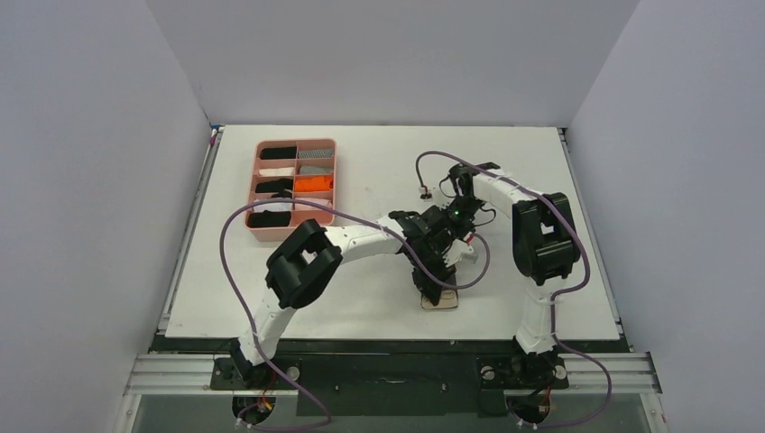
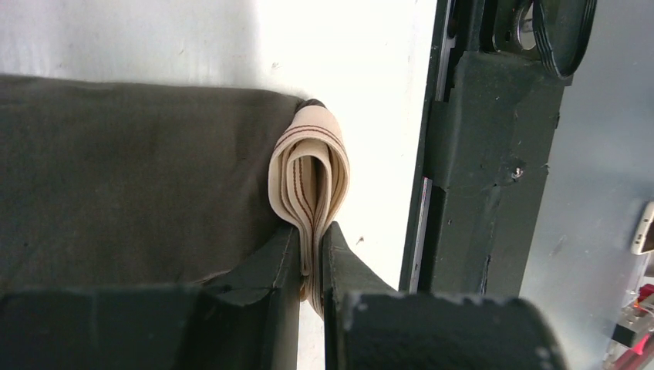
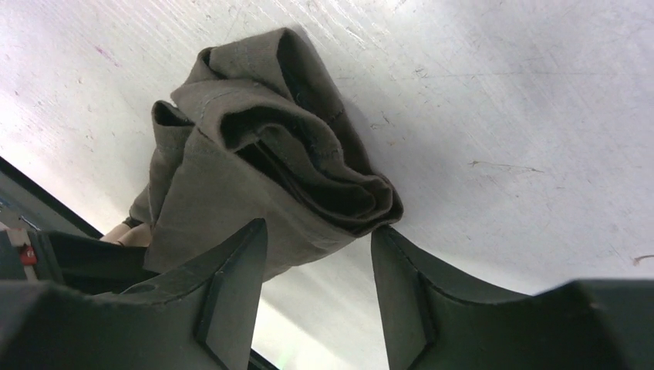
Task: Roll the underwear
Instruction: Roll the underwear to the center of the board.
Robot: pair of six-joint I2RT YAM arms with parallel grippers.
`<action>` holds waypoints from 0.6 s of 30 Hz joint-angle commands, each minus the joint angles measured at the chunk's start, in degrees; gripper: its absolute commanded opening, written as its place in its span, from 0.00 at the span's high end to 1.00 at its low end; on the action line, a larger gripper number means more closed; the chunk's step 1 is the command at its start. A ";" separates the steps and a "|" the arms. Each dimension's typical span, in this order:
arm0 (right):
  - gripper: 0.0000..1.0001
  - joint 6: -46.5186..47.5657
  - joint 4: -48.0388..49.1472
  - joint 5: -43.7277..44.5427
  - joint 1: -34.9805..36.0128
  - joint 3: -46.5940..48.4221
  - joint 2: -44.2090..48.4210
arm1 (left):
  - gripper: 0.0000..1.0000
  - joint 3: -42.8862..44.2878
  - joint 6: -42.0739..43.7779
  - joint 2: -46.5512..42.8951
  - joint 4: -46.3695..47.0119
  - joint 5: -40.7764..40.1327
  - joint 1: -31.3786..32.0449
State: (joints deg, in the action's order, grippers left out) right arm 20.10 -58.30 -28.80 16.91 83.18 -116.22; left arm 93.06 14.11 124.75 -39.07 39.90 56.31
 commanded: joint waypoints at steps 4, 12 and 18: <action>0.48 1.76 -1.38 0.78 -1.37 3.70 6.55 | 1.00 -2.04 -2.64 3.25 1.70 1.89 -2.41; 0.45 2.61 -2.39 -0.03 -5.71 3.21 10.69 | 1.00 -0.81 -4.90 6.00 1.95 4.56 -4.29; 0.44 2.67 -0.80 -1.22 -11.85 0.36 14.67 | 1.00 1.30 -7.23 8.89 1.42 6.92 -5.96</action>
State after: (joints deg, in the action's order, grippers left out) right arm 21.45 -57.39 -28.95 10.37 84.82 -108.33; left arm 94.35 10.39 128.77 -34.17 48.71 53.19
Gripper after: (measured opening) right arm 0.554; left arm 0.064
